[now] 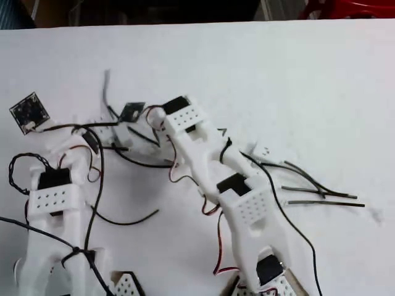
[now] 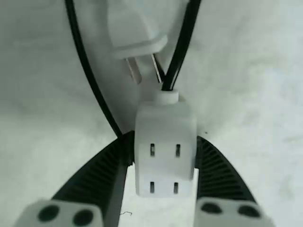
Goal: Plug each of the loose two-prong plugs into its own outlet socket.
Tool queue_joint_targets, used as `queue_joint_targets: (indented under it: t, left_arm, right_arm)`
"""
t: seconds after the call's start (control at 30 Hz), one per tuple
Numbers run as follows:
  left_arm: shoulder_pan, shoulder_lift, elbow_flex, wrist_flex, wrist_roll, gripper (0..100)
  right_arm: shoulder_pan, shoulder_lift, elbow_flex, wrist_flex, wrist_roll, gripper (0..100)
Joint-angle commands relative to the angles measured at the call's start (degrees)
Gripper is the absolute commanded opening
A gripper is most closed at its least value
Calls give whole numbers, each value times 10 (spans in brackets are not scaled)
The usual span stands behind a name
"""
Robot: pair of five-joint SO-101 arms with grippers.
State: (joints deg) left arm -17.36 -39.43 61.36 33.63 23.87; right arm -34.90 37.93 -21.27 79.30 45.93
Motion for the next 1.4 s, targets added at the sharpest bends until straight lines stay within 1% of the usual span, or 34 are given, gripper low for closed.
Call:
queue_joint_targets:
  t: [0.0, 0.1, 0.23, 0.33, 0.43, 0.5, 0.57, 0.67, 0.73, 0.87, 0.97, 1.03, 1.2, 1.27, 1.37]
  left_arm:
    - [-6, -2, -4, -12, 2, 24]
    - [-4, -1, -4, -12, 2, 24]
    - [-4, -1, -4, -13, 2, 24]
    - [-3, 0, -5, -12, 1, 24]
    - [-3, 0, -7, -12, 0, 24]
    - [0, -2, -9, -12, -24, 24]
    - [22, 0, -18, -9, -55, 24]
    - [73, 1, -39, 16, -114, 24]
    - [99, 2, -63, 42, -135, 24]
    - [138, 3, -122, 103, -139, 24]
    - [167, 3, -165, 141, -166, 24]
    - [186, 3, -188, 162, -171, 24]
    - [270, 14, -236, 207, -173, 24]
    - [308, 51, -278, 236, -173, 24]
    - [349, 155, -381, 312, -173, 24]
  right_arm:
    - [-8, -4, -18, 7, 38, 120]
    - [2, -10, -23, 16, 44, 145]
    - [14, -31, -61, 65, 43, 257]
    - [22, -58, -98, 109, 43, 320]
    - [34, -89, -130, 154, 42, 332]
    - [46, -111, -147, 181, 42, 332]
    - [65, -137, -152, 190, 42, 332]
    - [116, -182, -138, 190, 42, 332]
    - [155, -209, -127, 190, 43, 332]
    - [244, -251, -77, 190, 47, 332]
    - [312, -269, -31, 190, 47, 332]
    - [357, -273, 2, 190, 47, 332]
    - [458, -273, 79, 188, 48, 332]
    - [494, -273, 108, 188, 67, 332]
    - [545, -273, 155, 188, 136, 332]
